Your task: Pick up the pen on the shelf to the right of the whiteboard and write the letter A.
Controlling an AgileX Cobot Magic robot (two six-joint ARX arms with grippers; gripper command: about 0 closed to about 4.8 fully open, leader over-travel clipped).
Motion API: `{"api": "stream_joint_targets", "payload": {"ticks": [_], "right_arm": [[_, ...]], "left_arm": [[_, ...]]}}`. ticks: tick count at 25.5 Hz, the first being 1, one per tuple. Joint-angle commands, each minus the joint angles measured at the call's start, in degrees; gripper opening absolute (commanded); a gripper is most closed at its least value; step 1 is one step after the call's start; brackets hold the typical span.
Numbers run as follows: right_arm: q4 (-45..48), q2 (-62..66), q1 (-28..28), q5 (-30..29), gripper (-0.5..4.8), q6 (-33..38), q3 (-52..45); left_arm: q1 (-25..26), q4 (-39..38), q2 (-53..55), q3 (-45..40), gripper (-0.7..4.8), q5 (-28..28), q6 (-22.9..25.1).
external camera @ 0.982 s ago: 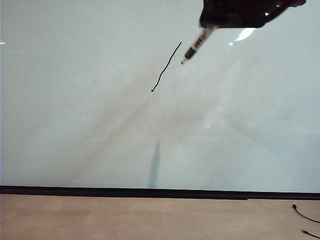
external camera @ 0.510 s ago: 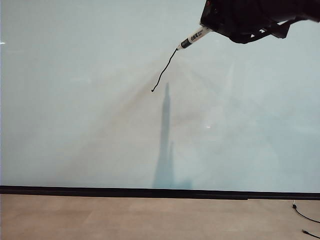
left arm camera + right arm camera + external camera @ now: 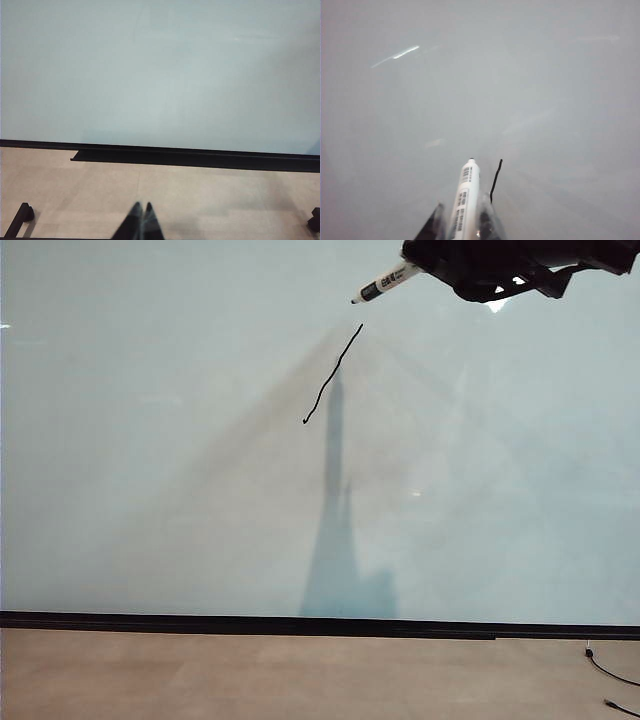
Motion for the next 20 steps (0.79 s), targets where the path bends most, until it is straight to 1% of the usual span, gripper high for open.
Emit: {"api": "stream_joint_targets", "payload": {"ticks": [1,5,11,15,18,20], "right_arm": [[-0.66,0.24,-0.92,-0.24,-0.05,0.37,0.85],[-0.81,2.08,-2.23,-1.95,-0.05,0.42,2.21],[-1.16,4.11,-2.32,-1.90,-0.05,0.42,3.69],[-1.38,4.20,-2.38,-1.20,-0.05,0.42,3.76],[-1.88,4.17,-2.32,1.36,-0.05,0.44,3.76],[-2.89,4.17,-2.32,2.01,-0.05,0.44,3.76]], "left_arm": [[-0.02,0.50,0.02,0.13,-0.04,0.17,0.24],[-0.02,0.48,0.02,0.13,-0.04,0.13,0.26],[0.00,0.48,0.02,0.13,-0.05,0.15,0.24],[-0.02,0.48,0.02,0.13,-0.04,0.13,0.24],[-0.02,0.50,0.02,0.13,-0.04,0.15,0.26],[-0.02,0.50,0.02,0.13,-0.05,0.15,0.26]]}}
